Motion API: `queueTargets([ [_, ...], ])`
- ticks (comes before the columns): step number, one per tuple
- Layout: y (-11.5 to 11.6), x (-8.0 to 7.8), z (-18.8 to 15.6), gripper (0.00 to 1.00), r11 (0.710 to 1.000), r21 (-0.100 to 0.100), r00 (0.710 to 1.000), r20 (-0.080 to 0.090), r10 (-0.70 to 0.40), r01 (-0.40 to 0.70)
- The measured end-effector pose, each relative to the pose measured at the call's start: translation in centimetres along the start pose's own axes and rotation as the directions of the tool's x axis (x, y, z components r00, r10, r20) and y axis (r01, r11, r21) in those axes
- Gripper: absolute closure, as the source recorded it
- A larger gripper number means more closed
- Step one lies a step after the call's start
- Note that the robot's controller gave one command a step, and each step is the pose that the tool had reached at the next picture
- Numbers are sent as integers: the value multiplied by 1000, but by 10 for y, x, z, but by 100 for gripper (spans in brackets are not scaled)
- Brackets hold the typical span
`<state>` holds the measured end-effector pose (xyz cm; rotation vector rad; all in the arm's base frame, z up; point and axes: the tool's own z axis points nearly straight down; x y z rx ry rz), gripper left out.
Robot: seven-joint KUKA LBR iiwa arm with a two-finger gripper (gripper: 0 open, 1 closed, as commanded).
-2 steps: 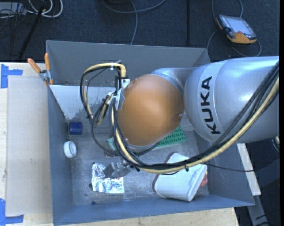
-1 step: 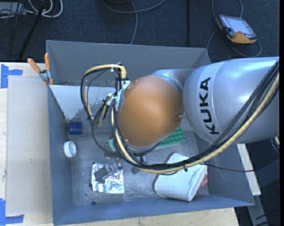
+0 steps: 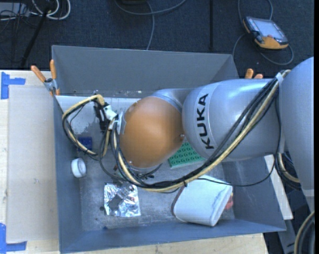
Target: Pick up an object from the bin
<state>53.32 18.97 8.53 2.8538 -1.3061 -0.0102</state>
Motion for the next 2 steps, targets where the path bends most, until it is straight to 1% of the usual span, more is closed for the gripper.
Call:
queueTargets([
  [1,2,-29,17,0,833,0,833,-2,-553,553],
  [2,1,-27,16,100,837,1,837,-3,-547,547],
])
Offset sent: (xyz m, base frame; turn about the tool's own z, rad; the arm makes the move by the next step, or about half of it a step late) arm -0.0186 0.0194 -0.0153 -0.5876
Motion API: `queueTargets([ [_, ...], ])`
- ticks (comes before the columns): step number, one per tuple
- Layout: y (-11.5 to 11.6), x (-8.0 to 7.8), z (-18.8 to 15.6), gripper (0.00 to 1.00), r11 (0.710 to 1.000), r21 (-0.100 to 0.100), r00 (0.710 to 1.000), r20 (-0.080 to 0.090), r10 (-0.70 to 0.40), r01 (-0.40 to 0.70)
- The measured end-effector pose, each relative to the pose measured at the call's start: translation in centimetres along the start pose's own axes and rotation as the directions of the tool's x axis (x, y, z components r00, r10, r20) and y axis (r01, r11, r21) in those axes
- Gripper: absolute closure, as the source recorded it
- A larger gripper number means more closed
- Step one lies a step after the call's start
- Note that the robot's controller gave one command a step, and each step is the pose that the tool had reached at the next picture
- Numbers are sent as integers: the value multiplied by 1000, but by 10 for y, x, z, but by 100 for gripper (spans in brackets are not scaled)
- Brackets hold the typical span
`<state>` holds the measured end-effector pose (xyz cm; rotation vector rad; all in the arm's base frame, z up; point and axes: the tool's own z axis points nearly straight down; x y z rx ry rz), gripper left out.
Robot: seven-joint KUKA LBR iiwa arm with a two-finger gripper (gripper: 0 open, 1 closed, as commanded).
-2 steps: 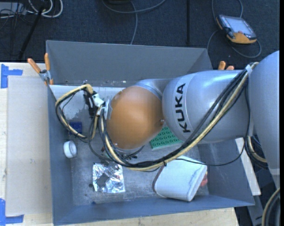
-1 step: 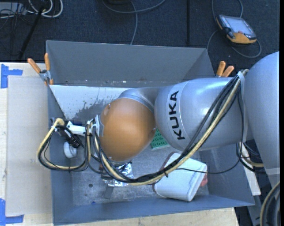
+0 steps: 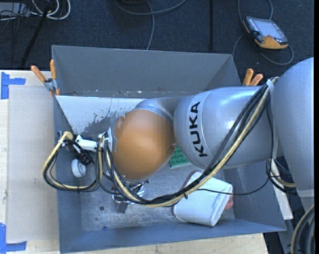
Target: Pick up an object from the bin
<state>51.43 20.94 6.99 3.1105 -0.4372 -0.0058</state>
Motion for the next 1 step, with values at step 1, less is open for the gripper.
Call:
queueTargets([
  [1,-14,-12,-135,100,981,3,981,-5,-193,193],
])
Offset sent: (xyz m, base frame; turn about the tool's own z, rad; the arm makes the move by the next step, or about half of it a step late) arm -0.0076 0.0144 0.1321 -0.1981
